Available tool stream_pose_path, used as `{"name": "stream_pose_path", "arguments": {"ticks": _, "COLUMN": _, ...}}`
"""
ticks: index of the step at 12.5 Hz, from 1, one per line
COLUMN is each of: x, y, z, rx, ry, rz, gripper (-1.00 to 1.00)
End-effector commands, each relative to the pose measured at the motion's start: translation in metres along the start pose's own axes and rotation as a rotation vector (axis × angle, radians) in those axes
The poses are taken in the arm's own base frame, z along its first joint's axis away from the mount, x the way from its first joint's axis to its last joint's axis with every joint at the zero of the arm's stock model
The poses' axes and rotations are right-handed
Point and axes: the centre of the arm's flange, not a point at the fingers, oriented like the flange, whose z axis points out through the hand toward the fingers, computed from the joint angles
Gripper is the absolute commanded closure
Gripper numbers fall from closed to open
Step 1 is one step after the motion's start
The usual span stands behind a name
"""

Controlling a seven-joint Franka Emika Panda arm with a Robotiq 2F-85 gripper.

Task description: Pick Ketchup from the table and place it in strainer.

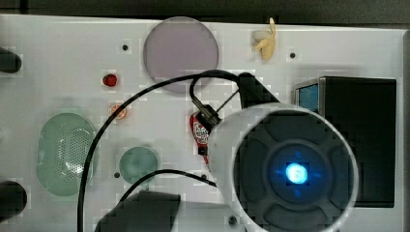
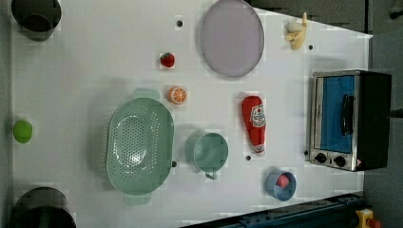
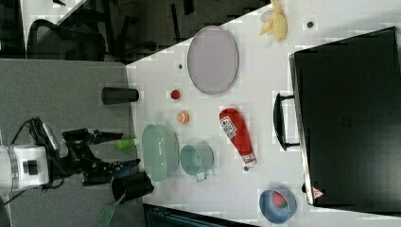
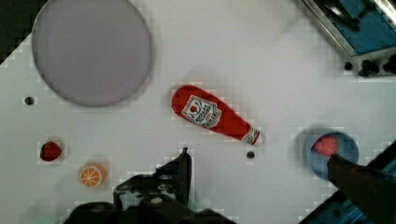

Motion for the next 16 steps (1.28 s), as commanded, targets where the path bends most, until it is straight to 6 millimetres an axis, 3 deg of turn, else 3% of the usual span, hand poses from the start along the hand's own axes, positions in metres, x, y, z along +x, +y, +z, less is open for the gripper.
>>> {"name": "stream_pose_path", "arguments": {"ticks": 1, "x": 0.013, "y": -0.011, "z": 0.090, "rx": -0.116, "ry": -0.152, "rz": -0.094, "gripper": -1.00}}
{"name": "stream_pose_path", "arguments": {"ticks": 4, "x": 0.013, "y": -0.021, "z": 0.145, "rx": -0.160, "ry": -0.235, "rz": -0.215, "gripper": -1.00}}
{"name": "stream_pose_path", "arguments": {"ticks": 11, "x": 0.017, "y": -0.047, "z": 0.261, "rx": -0.078, "ry": -0.231, "rz": -0.751, "gripper": -1.00}}
{"name": "stream_pose_path", "arguments": {"ticks": 16, "x": 0.006, "y": -0.043, "z": 0.339, "rx": -0.046, "ry": -0.183, "rz": -0.841, "gripper": -1.00}}
